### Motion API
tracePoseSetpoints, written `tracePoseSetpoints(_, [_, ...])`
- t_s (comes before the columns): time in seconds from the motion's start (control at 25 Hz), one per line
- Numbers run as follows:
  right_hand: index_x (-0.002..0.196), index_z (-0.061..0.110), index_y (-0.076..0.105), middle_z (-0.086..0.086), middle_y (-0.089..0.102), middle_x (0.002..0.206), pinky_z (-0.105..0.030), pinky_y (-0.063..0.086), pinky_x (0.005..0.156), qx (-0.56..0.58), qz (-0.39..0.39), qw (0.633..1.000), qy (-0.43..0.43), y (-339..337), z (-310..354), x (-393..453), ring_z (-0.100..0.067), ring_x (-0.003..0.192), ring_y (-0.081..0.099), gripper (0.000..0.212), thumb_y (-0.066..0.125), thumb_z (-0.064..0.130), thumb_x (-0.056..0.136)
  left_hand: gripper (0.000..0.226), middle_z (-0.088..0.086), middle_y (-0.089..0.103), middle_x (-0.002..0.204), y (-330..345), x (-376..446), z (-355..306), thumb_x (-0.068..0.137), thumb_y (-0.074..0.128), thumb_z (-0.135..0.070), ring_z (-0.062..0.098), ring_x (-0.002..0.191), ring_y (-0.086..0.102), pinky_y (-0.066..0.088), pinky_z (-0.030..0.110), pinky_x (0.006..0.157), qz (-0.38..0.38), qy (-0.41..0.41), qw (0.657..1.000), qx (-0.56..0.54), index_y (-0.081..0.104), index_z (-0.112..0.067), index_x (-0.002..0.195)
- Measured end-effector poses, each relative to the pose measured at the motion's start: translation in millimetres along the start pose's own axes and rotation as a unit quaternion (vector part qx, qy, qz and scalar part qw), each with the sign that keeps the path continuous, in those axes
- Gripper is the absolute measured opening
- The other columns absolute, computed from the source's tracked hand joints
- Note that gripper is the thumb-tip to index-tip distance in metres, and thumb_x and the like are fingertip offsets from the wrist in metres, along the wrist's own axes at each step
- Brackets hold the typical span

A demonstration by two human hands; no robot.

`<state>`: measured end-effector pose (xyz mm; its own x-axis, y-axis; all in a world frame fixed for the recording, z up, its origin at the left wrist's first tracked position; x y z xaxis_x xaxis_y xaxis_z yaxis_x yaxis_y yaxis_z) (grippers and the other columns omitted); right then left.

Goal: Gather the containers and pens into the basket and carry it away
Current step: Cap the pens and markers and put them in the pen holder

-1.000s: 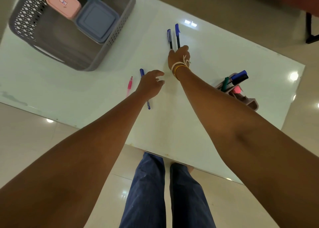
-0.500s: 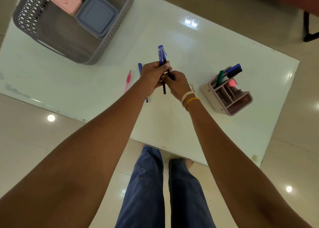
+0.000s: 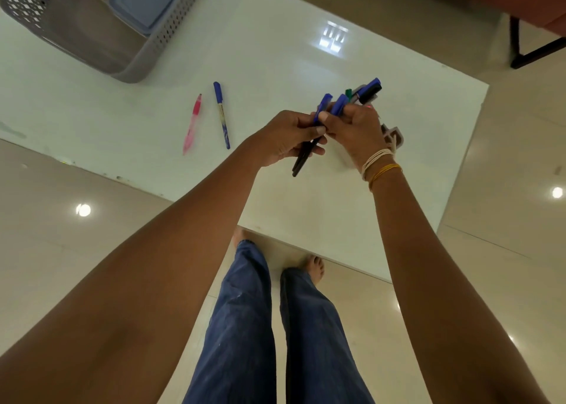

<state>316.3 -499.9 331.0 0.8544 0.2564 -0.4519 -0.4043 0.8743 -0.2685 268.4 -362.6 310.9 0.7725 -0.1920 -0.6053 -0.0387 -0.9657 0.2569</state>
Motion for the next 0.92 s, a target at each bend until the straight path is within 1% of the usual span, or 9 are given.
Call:
tracePoseSetpoints(0.2, [0.102, 0.0, 0.07, 0.008, 0.076, 0.078, -0.03, 0.06, 0.076, 0.08, -0.028, 0.995, -0.05, -47.2, -1.9, -25.3, -0.013, 0.078, 0.073, 0.017, 0.066, 0.0, 0.086, 0.026, 0.011, 0.07, 0.095, 44.0, 8.5, -7.5, 0.091, 0.063, -0.013, 0.022, 0.089, 0.069, 0.056, 0.03, 0.09, 0.009, 0.013, 0.999, 0.036, 0.066, 0.003, 0.112])
tracePoseSetpoints(0.24, [0.098, 0.002, 0.072, 0.009, 0.076, 0.075, -0.031, 0.06, 0.076, 0.087, -0.061, 0.992, -0.066, -53.8, -0.1, -26.9, -0.014, 0.077, 0.073, 0.015, 0.068, 0.001, 0.084, 0.027, 0.01, 0.07, 0.094, 49.1, 11.5, -6.7, 0.088, 0.068, -0.013, 0.02, 0.089, 0.069, 0.056, 0.029, 0.089, -0.02, 0.021, 0.998, 0.048, 0.068, 0.002, 0.111])
tracePoseSetpoints(0.36, [0.086, 0.007, 0.073, 0.008, 0.073, 0.07, -0.037, 0.061, 0.079, 0.1, -0.187, 0.969, -0.124, -67.6, 5.4, -24.8, -0.012, 0.074, 0.071, 0.006, 0.071, 0.004, 0.081, 0.024, 0.0, 0.067, 0.08, 49.5, 21.0, 2.8, 0.08, 0.075, -0.013, 0.013, 0.081, 0.063, 0.055, 0.03, 0.079, -0.185, 0.06, 0.975, 0.107, 0.072, -0.003, 0.102])
tracePoseSetpoints(0.44, [0.084, 0.013, 0.072, 0.004, 0.073, 0.072, -0.036, 0.061, 0.079, 0.081, -0.235, 0.957, -0.152, -68.4, 7.7, -22.4, -0.012, 0.074, 0.072, 0.006, 0.072, 0.008, 0.08, 0.026, 0.006, 0.068, 0.091, 47.0, 24.9, 11.2, 0.081, 0.074, -0.013, 0.017, 0.088, 0.062, 0.056, 0.039, 0.089, -0.237, 0.05, 0.958, 0.155, 0.071, -0.005, 0.106])
tracePoseSetpoints(0.56, [0.081, 0.015, 0.07, 0.006, 0.068, 0.062, -0.018, 0.056, 0.069, 0.051, -0.246, 0.956, -0.149, -58.5, -0.8, -19.5, -0.005, 0.061, 0.066, 0.007, 0.073, 0.009, 0.081, 0.041, 0.011, 0.064, 0.121, 52.8, 27.1, 18.3, 0.084, 0.071, -0.012, 0.022, 0.11, 0.062, 0.053, 0.04, 0.097, -0.213, 0.018, 0.957, 0.196, 0.062, -0.009, 0.124])
tracePoseSetpoints(0.68, [0.084, 0.007, 0.072, 0.009, 0.065, 0.062, -0.012, 0.052, 0.066, 0.02, -0.238, 0.965, -0.108, -47.3, -16.2, -17.6, 0.006, 0.056, 0.057, 0.004, 0.072, 0.01, 0.082, 0.036, 0.01, 0.063, 0.124, 57.4, 28.9, 21.9, 0.087, 0.064, -0.004, 0.022, 0.109, 0.062, 0.054, 0.034, 0.093, -0.219, 0.008, 0.957, 0.189, 0.061, -0.011, 0.122])
tracePoseSetpoints(0.76, [0.091, 0.003, 0.073, 0.003, 0.069, 0.069, -0.017, 0.054, 0.071, 0.027, -0.238, 0.966, -0.096, -45.6, -22.6, -15.2, 0.002, 0.062, 0.06, 0.012, 0.072, 0.01, 0.081, 0.028, 0.011, 0.063, 0.119, 51.7, 27.8, 27.7, 0.086, 0.057, 0.003, 0.02, 0.093, 0.062, 0.053, 0.021, 0.075, -0.291, 0.006, 0.937, 0.194, 0.062, -0.008, 0.112])
tracePoseSetpoints(0.84, [0.089, 0.006, 0.073, 0.004, 0.067, 0.067, -0.02, 0.055, 0.071, 0.034, -0.244, 0.964, -0.099, -46.9, -23.9, -13.7, 0.0, 0.061, 0.059, 0.009, 0.072, 0.011, 0.081, 0.028, 0.011, 0.06, 0.118, 39.3, 22.3, 37.7, 0.084, 0.054, 0.004, 0.018, 0.092, 0.058, 0.042, 0.01, 0.064, -0.38, -0.015, 0.898, 0.221, 0.057, -0.005, 0.11])
tracePoseSetpoints(0.92, [0.085, 0.005, 0.072, 0.008, 0.063, 0.06, -0.022, 0.055, 0.069, 0.036, -0.256, 0.96, -0.107, -48.5, -25.3, -12.9, -0.002, 0.057, 0.056, 0.008, 0.072, 0.013, 0.082, 0.036, 0.013, 0.055, 0.125, 26.0, 17.3, 54.7, 0.086, 0.058, -0.001, 0.022, 0.107, 0.058, 0.043, 0.014, 0.075, -0.42, -0.079, 0.875, 0.228, 0.048, -0.003, 0.121])
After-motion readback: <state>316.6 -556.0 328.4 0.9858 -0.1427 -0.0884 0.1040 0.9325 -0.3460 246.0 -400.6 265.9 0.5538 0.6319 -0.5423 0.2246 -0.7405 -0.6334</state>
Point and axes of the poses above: each hand's wrist, its own x-axis towards the middle knuckle, its own y-axis out of the palm, z = x × y, the point moved 1 cm from there along x, towards the middle knuckle
